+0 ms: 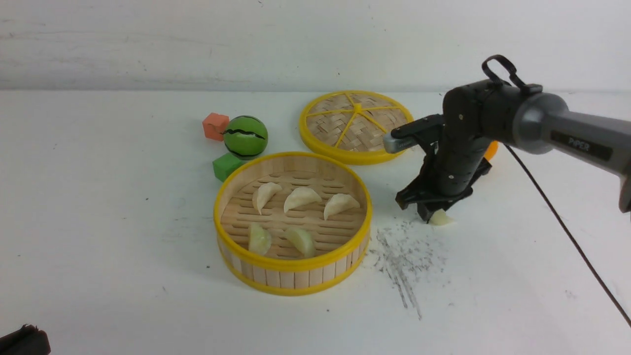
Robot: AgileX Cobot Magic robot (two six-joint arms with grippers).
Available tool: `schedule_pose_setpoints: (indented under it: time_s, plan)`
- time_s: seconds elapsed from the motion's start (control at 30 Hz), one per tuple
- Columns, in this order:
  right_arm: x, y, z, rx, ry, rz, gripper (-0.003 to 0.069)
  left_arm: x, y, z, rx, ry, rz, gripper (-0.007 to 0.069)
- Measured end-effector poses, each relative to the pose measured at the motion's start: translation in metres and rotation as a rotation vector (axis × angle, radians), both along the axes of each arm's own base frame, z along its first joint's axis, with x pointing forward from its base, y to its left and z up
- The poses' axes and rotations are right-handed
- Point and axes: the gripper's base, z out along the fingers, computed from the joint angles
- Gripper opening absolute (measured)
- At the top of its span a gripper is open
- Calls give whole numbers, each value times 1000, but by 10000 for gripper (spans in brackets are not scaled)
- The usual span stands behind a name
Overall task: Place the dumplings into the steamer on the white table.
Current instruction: 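Reach for and grasp a dumpling lying on the table beside the steamer, then place the dumpling in the bamboo steamer basket with the right gripper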
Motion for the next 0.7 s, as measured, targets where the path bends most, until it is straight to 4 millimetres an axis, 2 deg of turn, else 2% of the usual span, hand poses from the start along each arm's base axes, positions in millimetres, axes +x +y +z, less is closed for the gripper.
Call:
schedule_pose_setpoints:
  time_s: [0.07, 0.17, 0.27, 0.3, 0.33, 0.4, 0.5, 0.6, 0.7]
  plan:
    - [-5, -1, 17, 11, 18, 25, 199, 0, 0, 0, 2, -1, 0, 32]
    - [-14, 0, 53, 51, 22, 44, 200, 0, 0, 0, 4, -2, 1, 36]
    - [-26, 7, 98, 184, 3, 42, 200, 0, 0, 0, 5, -3, 1, 38]
    - [-27, 8, 102, 208, 4, 41, 200, 0, 0, 0, 5, -3, 1, 39]
    - [-34, 15, 119, 297, -6, 46, 200, 0, 0, 0, 5, -3, 1, 39]
    - [-40, 26, 128, 391, 5, 57, 200, 0, 0, 0, 5, -3, 1, 39]
    - [-46, 52, 124, 456, 38, 102, 200, 0, 0, 0, 5, -3, 1, 41]
    - [-50, 84, 101, 457, 83, 156, 200, 0, 0, 0, 5, -3, 1, 44]
    - [-50, 104, 74, 443, 120, 172, 201, 0, 0, 0, 5, -3, 1, 46]
